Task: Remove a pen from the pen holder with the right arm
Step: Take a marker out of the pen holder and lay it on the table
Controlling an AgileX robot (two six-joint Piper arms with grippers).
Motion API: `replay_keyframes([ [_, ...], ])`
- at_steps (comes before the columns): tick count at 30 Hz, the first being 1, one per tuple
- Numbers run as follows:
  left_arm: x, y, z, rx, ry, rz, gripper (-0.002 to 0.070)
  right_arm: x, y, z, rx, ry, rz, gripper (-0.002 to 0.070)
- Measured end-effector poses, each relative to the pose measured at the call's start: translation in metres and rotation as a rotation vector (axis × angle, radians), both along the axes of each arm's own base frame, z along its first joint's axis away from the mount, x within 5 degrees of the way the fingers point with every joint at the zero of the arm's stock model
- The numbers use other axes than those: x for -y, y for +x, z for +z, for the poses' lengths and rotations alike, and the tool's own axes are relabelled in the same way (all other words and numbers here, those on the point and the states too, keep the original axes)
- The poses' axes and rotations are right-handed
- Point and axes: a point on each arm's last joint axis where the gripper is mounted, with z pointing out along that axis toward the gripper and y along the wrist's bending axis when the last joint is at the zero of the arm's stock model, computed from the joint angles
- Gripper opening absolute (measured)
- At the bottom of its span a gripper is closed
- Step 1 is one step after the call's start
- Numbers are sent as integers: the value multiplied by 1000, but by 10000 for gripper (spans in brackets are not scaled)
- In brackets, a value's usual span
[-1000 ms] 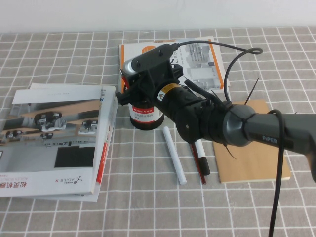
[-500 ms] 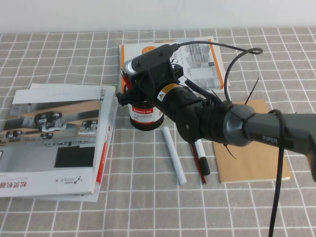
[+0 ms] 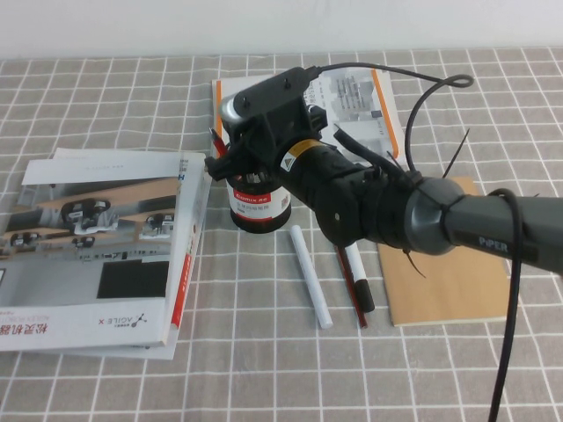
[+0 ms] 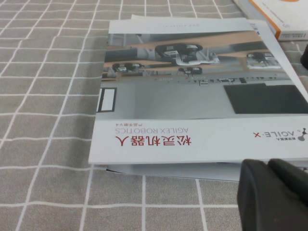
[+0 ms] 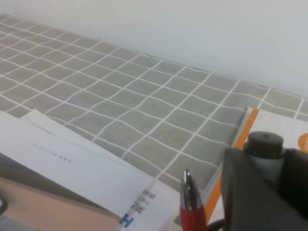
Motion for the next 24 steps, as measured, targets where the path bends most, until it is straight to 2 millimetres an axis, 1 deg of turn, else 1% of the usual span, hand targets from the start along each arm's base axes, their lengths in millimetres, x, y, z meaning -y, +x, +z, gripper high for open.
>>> replay_keyframes([
  [4,0,0,0,0,0,0,-5,1,-1,4,1,2,2,106],
  [7,0,0,0,0,0,0,-5,2,-4,13,1,-6,13,106],
  [9,0,0,0,0,0,0,-5,3,-6,23,12,-13,24,106],
  [13,0,0,0,0,0,0,-5,9,-16,57,52,-8,43,106],
  [18,0,0,0,0,0,0,-5,22,-32,104,105,10,58,106],
  [24,0,0,0,0,0,0,-5,38,-53,143,85,-6,84,105],
])
